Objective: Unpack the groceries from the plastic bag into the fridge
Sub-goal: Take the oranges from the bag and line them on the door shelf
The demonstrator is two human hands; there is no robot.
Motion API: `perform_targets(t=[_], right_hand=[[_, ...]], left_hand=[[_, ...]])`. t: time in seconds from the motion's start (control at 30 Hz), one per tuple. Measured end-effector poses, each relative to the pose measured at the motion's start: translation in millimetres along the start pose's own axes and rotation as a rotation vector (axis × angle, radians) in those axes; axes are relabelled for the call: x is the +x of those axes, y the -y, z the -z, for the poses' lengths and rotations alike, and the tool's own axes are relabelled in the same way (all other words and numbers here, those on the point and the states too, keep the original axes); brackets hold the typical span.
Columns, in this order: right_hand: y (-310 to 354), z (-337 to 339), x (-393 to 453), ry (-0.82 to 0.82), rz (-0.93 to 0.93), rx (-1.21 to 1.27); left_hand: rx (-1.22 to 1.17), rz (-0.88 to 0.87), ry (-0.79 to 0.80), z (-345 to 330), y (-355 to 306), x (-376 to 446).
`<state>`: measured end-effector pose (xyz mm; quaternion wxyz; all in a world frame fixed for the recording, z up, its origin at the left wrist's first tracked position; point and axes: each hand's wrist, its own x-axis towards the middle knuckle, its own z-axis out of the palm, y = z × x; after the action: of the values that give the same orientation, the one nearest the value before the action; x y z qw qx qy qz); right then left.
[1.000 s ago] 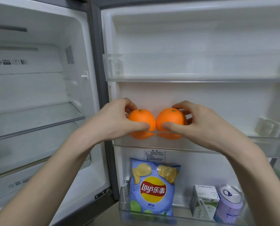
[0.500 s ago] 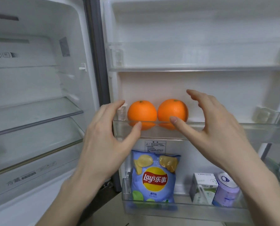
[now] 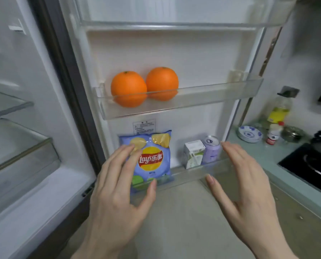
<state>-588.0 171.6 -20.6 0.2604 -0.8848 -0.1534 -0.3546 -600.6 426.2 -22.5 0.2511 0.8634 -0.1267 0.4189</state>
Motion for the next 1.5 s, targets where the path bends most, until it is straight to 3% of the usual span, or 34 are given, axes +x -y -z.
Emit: perform_targets(t=[0.2, 0.5, 1.1, 1.5], right_hand=[[4.1, 49.6, -83.3, 0.030, -0.148, -0.353], [-7.4, 156.1, -191.6, -0.024, -0.449, -0.674], [-29.2, 406.0, -427.7, -0.189, -0.895, -0.972], [-34.7, 512.6, -558.3, -0.299, -1.071, -1.038]], left_hand=[[-0.149, -0.096, 0.169, -29.3, -43.9, -38.0], [-0.374, -0.332, 0.377, -75.5, -167.0, -76.8], [-0.731, -0.688, 0.595, -87.0, -494.7, -221.7], [-0.842, -0.866, 0.665, -75.7, -652.7, -328.6]])
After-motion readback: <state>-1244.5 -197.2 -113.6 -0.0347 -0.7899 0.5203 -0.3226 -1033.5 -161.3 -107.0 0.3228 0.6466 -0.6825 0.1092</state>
